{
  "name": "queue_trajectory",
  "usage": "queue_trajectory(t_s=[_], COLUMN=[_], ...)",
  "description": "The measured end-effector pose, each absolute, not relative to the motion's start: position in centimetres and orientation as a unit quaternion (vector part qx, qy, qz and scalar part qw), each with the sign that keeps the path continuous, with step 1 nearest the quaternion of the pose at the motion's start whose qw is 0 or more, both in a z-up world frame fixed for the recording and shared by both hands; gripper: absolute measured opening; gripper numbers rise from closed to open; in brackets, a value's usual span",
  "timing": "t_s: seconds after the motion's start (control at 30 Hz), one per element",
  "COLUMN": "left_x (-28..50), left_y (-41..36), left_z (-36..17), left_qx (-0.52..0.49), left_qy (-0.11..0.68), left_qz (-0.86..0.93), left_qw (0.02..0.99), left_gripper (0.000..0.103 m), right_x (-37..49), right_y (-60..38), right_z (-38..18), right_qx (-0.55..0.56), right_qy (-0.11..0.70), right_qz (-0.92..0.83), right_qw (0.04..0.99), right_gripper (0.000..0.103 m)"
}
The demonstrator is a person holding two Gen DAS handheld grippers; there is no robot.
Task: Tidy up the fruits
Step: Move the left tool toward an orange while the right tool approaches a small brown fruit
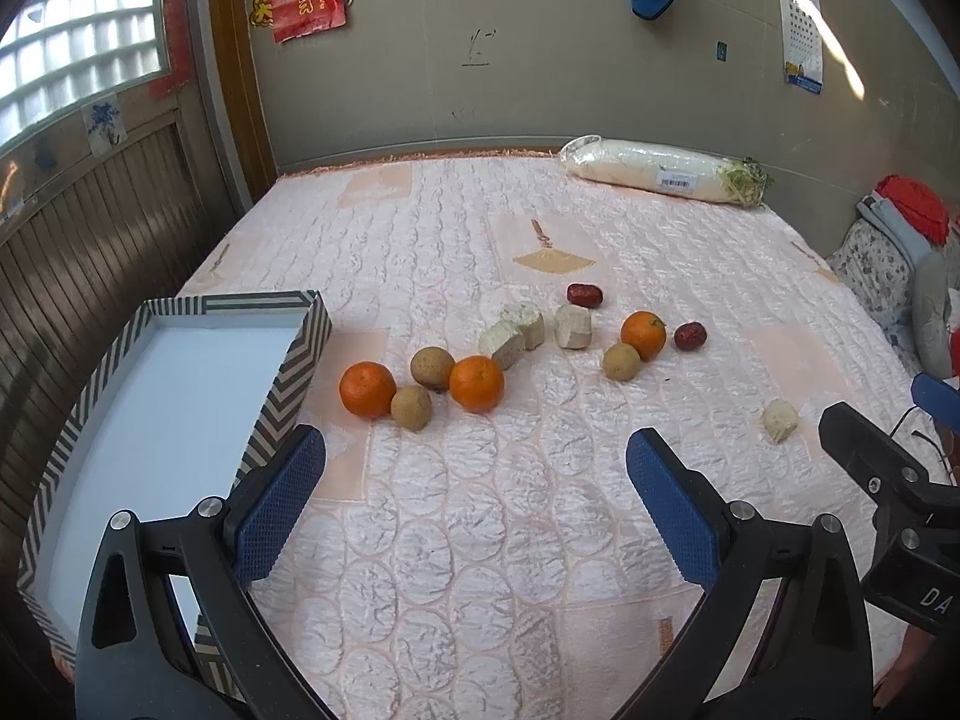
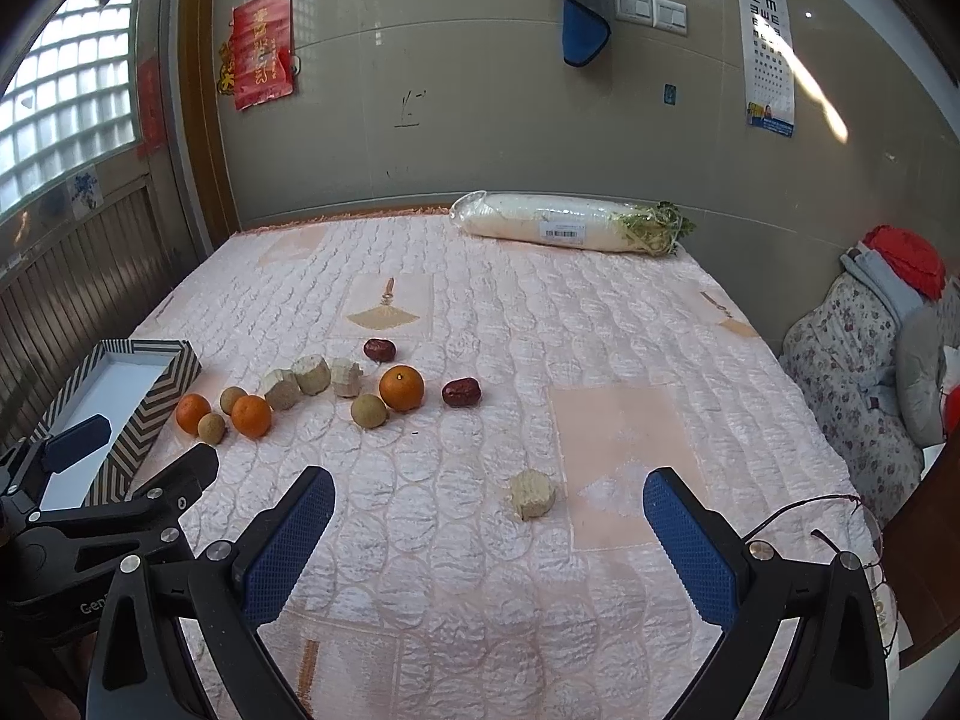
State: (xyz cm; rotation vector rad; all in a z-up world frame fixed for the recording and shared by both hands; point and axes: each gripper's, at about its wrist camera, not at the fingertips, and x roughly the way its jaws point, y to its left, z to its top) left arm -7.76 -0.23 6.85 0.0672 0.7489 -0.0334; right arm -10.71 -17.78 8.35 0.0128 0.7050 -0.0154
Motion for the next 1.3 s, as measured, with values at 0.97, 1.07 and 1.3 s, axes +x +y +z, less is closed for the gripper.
queue_trajectory(t_s=[0.97, 1.07, 1.3], left_x=[-2.8, -2.7, -2.1], left_y=[3.4, 3.6, 4.2], left_z=[5.4, 5.0, 3.9], left_qx=[0.037, 0.045, 0.057], left_qy=[0.427, 0.431, 0.443], left_qz=[-0.089, -0.136, -0.133], left_qw=[0.899, 0.891, 0.885], left_gripper=[0.101, 0.101, 0.101], right_x=[-8.0, -7.9, -7.7], right_y=[-20.7, -20.4, -20.1], right_z=[5.4, 5.5, 5.6], right_qx=[0.031, 0.03, 0.028], right_qy=[0.37, 0.37, 0.37], right_qz=[0.041, 0.046, 0.052], right_qw=[0.928, 0.928, 0.927], right_gripper=[0.085, 0.085, 0.081])
